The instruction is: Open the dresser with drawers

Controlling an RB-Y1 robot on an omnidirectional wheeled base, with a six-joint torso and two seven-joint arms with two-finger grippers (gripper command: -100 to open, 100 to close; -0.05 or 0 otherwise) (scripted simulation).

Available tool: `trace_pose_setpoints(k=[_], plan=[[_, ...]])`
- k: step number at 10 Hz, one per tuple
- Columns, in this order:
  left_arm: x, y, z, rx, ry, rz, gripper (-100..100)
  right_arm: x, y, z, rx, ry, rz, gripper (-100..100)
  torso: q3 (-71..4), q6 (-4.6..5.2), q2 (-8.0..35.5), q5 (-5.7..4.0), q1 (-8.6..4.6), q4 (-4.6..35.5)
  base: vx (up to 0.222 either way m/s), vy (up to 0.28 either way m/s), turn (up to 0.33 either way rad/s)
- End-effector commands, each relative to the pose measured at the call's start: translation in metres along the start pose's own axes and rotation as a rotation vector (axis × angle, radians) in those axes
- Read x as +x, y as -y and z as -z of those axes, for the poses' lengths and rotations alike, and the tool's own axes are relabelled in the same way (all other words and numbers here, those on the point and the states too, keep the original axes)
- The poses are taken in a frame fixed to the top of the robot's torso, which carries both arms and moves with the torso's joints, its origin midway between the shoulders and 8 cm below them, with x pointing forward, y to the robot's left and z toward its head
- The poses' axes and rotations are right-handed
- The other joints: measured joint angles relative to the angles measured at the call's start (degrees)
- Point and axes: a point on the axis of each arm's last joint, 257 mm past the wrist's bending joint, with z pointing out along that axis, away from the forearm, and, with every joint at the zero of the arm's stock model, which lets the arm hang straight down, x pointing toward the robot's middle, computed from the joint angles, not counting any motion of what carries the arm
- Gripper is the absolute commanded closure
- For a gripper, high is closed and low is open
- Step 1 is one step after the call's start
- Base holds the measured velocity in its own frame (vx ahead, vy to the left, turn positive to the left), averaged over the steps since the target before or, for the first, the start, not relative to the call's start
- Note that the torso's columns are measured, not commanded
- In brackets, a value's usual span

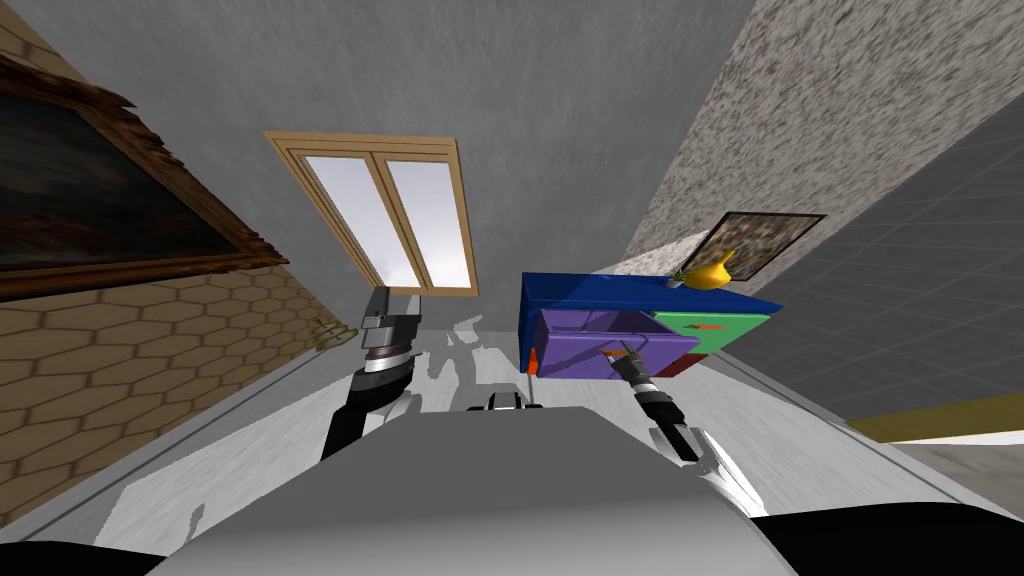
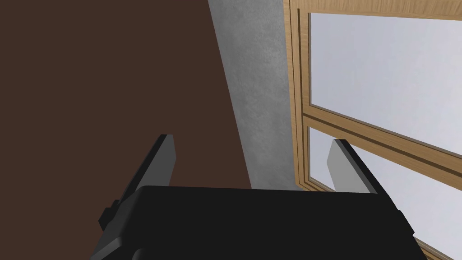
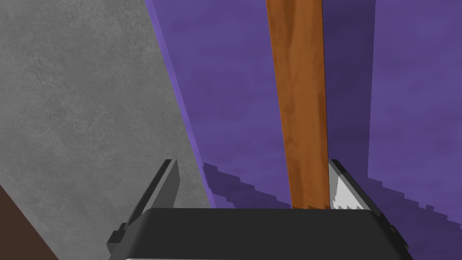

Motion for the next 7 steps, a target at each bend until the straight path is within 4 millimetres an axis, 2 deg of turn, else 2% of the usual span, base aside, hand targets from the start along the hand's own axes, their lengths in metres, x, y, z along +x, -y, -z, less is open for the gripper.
trace_pose_setpoints(k=[1,2,7], plan=[[0.0,0.0,0.0,0.0,0.0,0.0,0,0.0063,0.005,-0.0024,-0.006,-0.004,-0.001,-100,0.0,0.06,0.1,0.21,0.11,0.1,-0.01,0.025,-0.001],[0.0,0.0,0.0,0.0,0.0,0.0,0,0.008,0.005,-0.0021,-0.009,-0.008,-0.004,0,0.0,0.04,0.1,0.16,0.13,0.1,0.0,0.0,0.0],[0.0,0.0,0.0,0.0,0.0,0.0,0,0.0089,0.0018,-0.0004,-0.015,-0.012,-0.006,0,0.0,0.02,0.0,0.02,0.07,0.0,0.0,0.0,0.0]])
